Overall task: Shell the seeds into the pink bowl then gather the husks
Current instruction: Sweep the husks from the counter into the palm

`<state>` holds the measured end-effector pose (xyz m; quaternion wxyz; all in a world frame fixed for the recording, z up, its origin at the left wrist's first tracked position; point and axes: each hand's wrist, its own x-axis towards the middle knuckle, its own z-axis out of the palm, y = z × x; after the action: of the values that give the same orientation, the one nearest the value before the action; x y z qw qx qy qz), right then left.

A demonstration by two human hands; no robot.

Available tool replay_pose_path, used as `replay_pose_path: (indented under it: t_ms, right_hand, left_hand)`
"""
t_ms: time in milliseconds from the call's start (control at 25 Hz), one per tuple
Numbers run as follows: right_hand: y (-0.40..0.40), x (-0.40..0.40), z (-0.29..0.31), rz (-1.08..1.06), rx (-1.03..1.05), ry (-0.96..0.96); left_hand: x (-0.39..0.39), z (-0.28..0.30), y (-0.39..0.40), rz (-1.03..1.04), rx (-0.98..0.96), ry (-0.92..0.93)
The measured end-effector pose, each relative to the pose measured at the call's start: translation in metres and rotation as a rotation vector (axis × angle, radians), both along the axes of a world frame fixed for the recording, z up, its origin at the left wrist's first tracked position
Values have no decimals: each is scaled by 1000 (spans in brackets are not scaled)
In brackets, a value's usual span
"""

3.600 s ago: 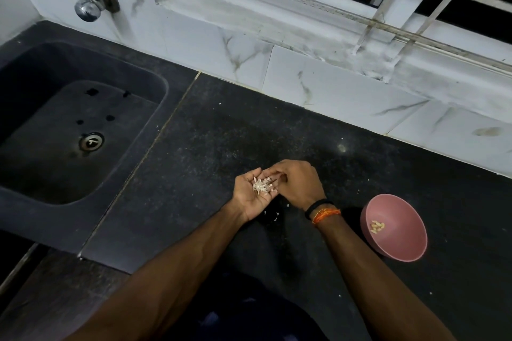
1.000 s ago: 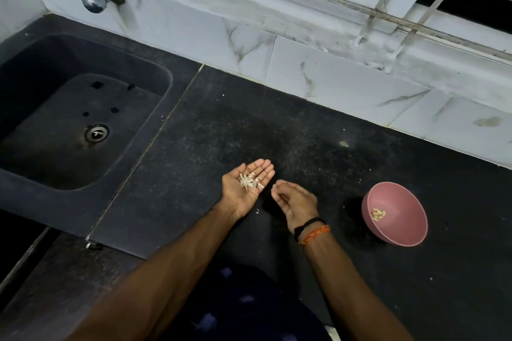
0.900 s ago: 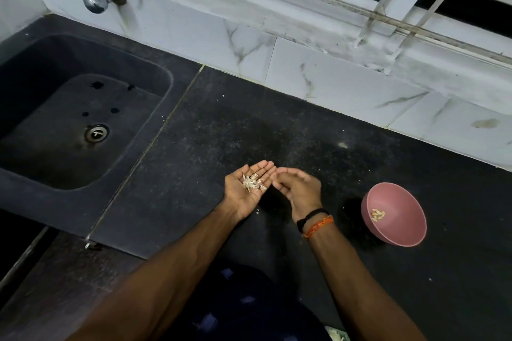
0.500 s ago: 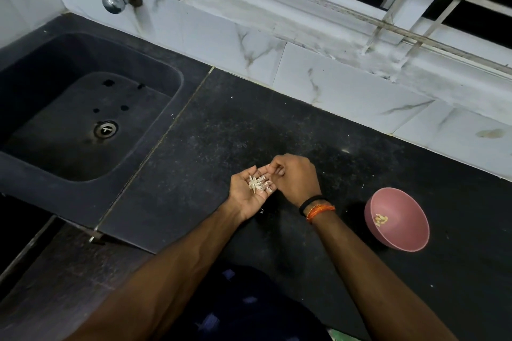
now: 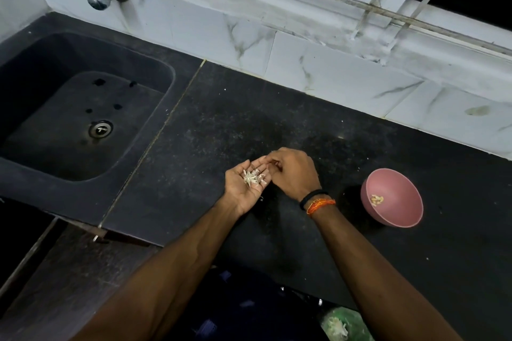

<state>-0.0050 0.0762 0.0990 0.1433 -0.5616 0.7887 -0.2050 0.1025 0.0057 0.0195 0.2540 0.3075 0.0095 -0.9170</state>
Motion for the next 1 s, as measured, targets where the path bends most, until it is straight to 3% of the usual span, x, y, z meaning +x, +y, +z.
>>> replay_pose_path:
  t_ms: [80,200,320,600,840,920,1000]
  right_hand:
    - [7,1,-12,-82,-27,-1]
    - [18,2,-38,-63,202,-54]
    - [25,5,-56,16,321,23]
    - [28,11,-66,274,319,278]
    - [22,19,-65,329,332,388]
    - [24,16,-65,212,355,259]
    - [30,11,-61,-13,337,-123]
  left_hand:
    - [9,-2,-6,78,15,13]
    - [23,-5,-9,196,42,42]
    - [31,-5,-4,229,29,45]
    - [41,-7,11,225,33,24]
    - [48,-6,19,215,4,-19]
    - [49,-6,22,202,1,-32]
    - [48,-7,26,180,-3,-44]
